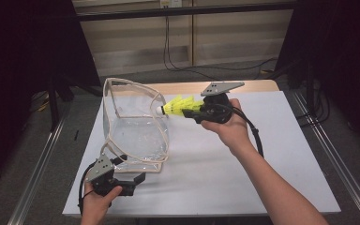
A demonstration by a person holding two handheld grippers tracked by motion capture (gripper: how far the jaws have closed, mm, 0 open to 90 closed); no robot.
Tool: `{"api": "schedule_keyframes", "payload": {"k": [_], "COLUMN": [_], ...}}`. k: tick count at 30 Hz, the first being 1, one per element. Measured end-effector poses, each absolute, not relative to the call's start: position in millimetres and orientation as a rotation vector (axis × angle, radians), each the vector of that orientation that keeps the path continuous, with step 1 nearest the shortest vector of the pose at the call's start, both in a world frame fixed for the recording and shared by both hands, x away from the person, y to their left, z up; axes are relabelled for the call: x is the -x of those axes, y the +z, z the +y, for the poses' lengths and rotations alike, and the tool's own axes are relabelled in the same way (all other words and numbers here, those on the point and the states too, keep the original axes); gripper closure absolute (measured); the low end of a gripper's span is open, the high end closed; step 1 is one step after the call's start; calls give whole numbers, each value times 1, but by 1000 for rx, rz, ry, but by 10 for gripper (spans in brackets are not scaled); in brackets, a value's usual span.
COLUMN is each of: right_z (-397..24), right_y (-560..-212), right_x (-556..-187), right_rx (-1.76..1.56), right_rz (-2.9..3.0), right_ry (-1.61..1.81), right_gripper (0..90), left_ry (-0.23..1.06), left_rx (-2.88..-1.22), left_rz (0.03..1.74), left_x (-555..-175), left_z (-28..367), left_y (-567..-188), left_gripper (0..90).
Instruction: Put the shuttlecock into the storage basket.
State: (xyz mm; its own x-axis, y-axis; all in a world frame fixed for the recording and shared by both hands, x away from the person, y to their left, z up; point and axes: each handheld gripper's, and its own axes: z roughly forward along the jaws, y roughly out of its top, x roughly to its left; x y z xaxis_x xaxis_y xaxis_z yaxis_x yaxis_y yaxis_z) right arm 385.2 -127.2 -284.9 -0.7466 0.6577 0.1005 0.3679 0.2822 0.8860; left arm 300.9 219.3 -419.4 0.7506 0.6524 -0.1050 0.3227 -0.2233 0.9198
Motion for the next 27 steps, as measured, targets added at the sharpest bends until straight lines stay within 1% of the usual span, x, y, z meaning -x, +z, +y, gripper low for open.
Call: {"api": "schedule_keyframes", "payload": {"k": [27], "right_z": [-105], "right_y": [-283], "right_x": [-387], "right_rx": [-895], "right_rz": [2299], "right_ry": [1442], "right_gripper": [802], "left_ry": [370], "left_rx": [-1825], "left_rz": [758], "left_x": [-300], "left_z": [220], "left_y": [-419], "left_gripper": [28]}}
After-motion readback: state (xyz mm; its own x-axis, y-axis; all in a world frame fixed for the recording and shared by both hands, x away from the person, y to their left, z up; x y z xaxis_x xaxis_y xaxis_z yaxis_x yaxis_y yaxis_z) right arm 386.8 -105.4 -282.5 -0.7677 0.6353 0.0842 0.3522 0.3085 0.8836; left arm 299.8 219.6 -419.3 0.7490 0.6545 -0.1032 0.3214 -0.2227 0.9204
